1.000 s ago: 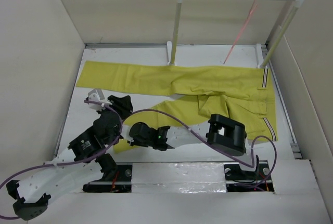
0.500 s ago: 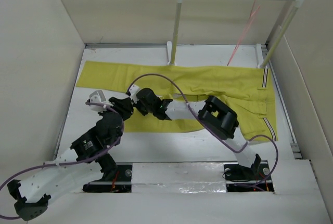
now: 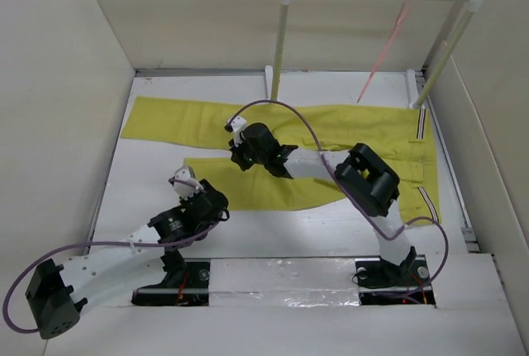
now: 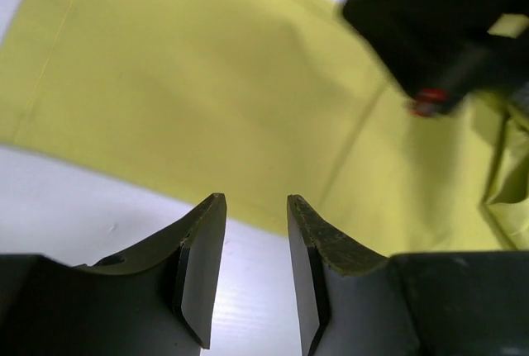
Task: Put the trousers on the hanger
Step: Flatten out the trousers at the center of the board.
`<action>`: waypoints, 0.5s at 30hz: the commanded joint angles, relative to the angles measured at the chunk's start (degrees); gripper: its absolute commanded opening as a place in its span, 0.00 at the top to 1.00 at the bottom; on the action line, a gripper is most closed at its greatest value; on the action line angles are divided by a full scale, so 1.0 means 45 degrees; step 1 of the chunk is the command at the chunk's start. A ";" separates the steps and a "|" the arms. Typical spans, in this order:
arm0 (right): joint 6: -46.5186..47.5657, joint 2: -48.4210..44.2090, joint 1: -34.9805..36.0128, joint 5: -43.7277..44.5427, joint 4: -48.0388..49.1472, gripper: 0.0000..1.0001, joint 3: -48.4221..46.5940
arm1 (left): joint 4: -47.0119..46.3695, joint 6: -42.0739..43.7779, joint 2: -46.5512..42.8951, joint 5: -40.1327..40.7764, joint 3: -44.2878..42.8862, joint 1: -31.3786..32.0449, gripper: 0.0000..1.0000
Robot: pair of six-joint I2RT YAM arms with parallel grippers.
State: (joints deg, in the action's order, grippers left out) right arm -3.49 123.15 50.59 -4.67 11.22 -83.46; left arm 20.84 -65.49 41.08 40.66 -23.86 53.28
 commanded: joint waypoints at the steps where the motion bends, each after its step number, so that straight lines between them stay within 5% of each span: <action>1: -0.0143 -0.1953 -0.0244 -0.0506 0.1294 1.00 0.1063 | 0.1969 -0.3683 -0.0300 -0.0517 0.0573 -0.0314 0.66; 15: 0.0228 -0.8925 -0.0988 -0.0194 0.1100 0.99 0.7079 | 0.0525 -0.2419 -0.0302 -0.2767 0.1552 -0.5100 0.61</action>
State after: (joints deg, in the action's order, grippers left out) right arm -3.60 87.64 46.57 -6.90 15.42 -54.68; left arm 23.40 -75.64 38.89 28.47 -16.73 32.27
